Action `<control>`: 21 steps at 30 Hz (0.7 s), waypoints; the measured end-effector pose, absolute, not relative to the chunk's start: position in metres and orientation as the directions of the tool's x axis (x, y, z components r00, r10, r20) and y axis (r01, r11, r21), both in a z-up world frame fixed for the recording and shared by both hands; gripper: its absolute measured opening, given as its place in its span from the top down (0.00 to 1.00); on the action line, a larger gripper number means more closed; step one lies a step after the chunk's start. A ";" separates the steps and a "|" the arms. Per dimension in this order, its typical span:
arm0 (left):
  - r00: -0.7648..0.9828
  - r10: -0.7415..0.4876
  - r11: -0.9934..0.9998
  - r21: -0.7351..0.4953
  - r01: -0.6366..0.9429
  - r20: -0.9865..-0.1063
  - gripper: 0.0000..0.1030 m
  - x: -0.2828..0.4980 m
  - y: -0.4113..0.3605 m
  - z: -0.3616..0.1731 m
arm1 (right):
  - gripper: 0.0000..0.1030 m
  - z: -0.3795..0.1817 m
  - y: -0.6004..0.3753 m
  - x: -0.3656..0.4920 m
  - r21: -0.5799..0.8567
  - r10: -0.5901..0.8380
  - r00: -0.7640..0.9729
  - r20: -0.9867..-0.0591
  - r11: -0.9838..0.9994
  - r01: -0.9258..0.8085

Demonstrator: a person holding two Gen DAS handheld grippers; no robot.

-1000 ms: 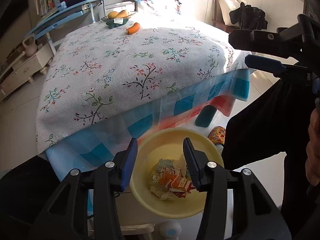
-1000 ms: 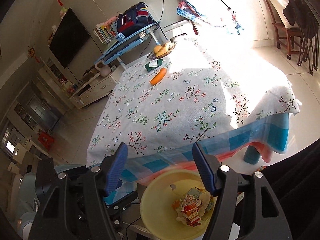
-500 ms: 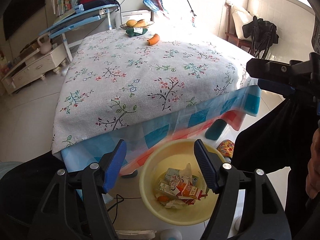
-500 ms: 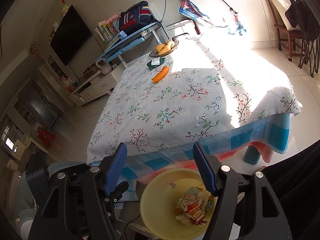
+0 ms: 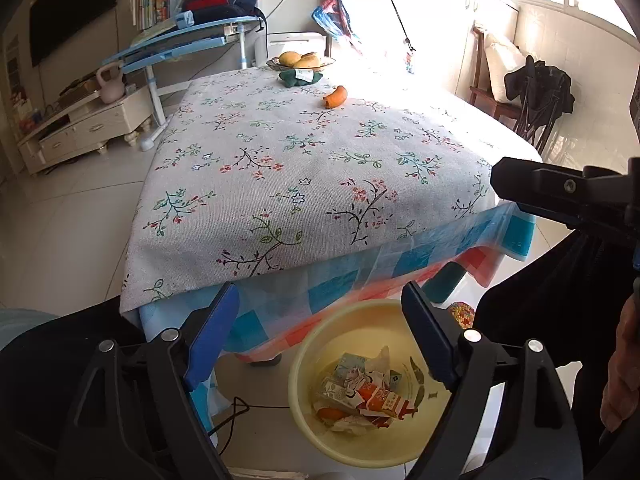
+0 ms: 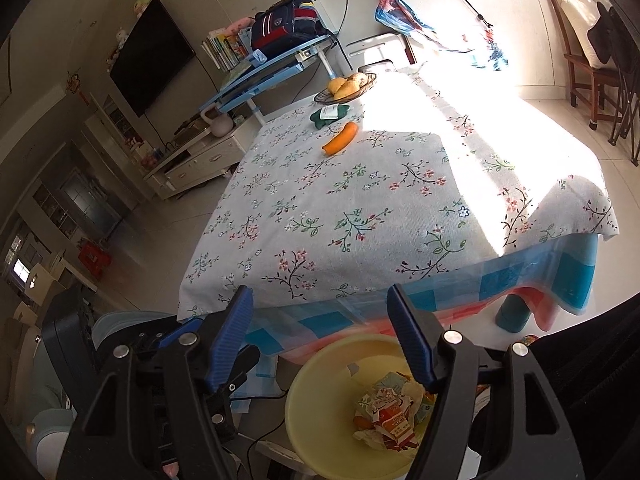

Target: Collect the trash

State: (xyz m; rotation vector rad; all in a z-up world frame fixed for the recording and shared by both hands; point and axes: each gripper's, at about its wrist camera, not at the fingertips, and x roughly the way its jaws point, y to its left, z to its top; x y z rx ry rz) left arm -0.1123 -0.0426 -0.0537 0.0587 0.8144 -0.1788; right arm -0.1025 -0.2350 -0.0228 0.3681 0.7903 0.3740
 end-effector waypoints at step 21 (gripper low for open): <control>0.672 -0.128 0.990 -0.054 0.130 -0.729 0.16 -0.095 -0.039 -0.059 | 0.34 -0.039 -0.218 -0.082 0.465 0.488 0.592 -0.641 0.861 -0.206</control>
